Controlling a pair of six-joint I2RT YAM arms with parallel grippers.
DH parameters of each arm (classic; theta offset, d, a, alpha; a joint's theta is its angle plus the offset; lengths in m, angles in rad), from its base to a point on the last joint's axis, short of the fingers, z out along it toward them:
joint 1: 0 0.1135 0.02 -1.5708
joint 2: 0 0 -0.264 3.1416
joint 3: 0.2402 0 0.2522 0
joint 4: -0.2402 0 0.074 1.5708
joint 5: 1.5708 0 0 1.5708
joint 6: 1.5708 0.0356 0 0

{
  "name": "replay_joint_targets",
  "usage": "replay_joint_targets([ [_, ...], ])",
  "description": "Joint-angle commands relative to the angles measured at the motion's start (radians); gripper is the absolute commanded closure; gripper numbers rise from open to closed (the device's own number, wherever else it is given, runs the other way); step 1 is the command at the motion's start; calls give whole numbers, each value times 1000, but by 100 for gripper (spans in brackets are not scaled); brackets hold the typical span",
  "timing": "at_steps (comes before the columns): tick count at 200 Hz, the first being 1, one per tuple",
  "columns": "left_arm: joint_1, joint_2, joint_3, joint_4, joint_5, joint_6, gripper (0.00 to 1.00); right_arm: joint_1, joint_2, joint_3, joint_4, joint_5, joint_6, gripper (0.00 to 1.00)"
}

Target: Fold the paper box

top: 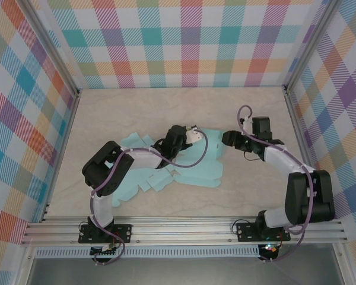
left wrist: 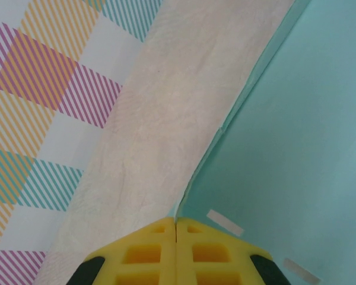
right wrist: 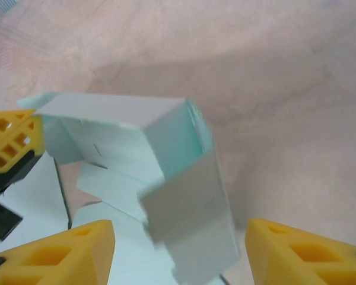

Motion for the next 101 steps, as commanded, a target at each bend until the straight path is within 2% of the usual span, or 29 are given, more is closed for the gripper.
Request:
replay_joint_targets([
  [1,-35,-37,-55,194,-44,67,100,-2,-80,-64,42,-59,41,39],
  [21,-70,-57,-111,282,-81,113,100,-2,-160,-123,55,-77,55,39],
  [49,-97,-88,-168,352,-116,90,100,-2,-253,-174,45,-98,72,40],
  [101,-139,-96,-262,533,-152,190,100,-5,-423,-263,-44,-22,134,42],
])
